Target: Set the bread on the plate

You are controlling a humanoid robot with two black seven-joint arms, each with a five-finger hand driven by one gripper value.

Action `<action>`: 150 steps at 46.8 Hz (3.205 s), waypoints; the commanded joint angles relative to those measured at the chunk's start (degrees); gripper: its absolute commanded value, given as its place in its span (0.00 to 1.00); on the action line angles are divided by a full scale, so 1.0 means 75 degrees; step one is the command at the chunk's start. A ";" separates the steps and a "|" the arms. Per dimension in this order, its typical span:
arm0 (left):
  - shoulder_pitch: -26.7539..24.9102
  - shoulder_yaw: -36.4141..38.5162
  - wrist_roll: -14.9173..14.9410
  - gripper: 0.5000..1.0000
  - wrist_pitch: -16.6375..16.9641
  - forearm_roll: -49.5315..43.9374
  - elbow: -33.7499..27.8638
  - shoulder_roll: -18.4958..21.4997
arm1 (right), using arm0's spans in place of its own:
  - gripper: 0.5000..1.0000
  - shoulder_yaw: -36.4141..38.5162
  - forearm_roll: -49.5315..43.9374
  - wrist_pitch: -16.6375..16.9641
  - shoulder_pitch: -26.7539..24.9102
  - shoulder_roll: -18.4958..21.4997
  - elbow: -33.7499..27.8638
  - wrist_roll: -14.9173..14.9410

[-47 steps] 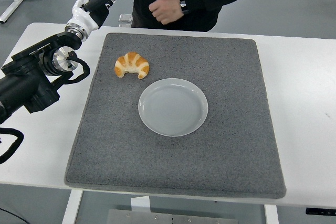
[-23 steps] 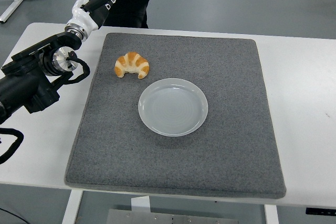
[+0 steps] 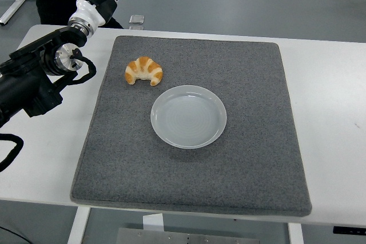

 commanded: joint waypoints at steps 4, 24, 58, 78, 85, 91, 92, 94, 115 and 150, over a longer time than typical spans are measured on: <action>-0.0403 0.0574 0.0109 0.97 0.0170 0.0001 -0.0013 0.0152 | 0.90 0.0000 0.0000 0.0001 0.0000 0.0000 0.0001 0.0000; -0.2839 0.4767 0.0168 0.96 0.0276 0.0037 -0.0013 0.0597 | 0.90 0.0012 0.0000 0.0001 0.0012 0.0000 0.0001 0.0000; -0.4295 0.6763 0.0063 0.95 0.1001 0.6023 -0.2778 0.1839 | 0.90 0.0012 0.0000 0.0001 0.0012 0.0000 0.0001 0.0000; -0.2759 0.6786 0.0051 0.94 0.2643 0.6634 -0.2989 0.1757 | 0.90 0.0000 0.0000 -0.0010 0.0012 0.0000 0.0001 0.0000; -0.2455 0.6774 0.0051 0.94 0.2737 0.6623 -0.2943 0.1746 | 0.91 0.0000 0.0000 0.0001 0.0012 0.0000 0.0001 0.0000; -0.2279 0.6763 0.0051 0.94 0.2749 0.6623 -0.2896 0.1746 | 0.90 0.0000 0.0000 -0.0010 0.0012 0.0000 0.0001 0.0000; -0.2243 0.6763 0.0039 0.94 0.2749 0.6623 -0.2884 0.1746 | 0.90 0.0000 0.0000 -0.0010 0.0012 0.0000 0.0001 0.0000; -0.2150 0.6763 0.0027 0.93 0.2772 0.6623 -0.2826 0.1711 | 0.90 0.0000 0.0000 0.0001 0.0012 0.0000 0.0001 0.0000; -0.1095 0.6283 -0.0207 0.89 0.3299 0.6505 -0.1080 0.0645 | 0.90 0.0000 -0.0012 -0.0010 0.0000 0.0000 0.0001 0.0000; -0.0520 0.5931 -0.0207 0.00 0.3252 0.6482 -0.0353 0.0000 | 0.90 0.0000 0.0000 -0.0010 0.0000 0.0000 0.0001 -0.0024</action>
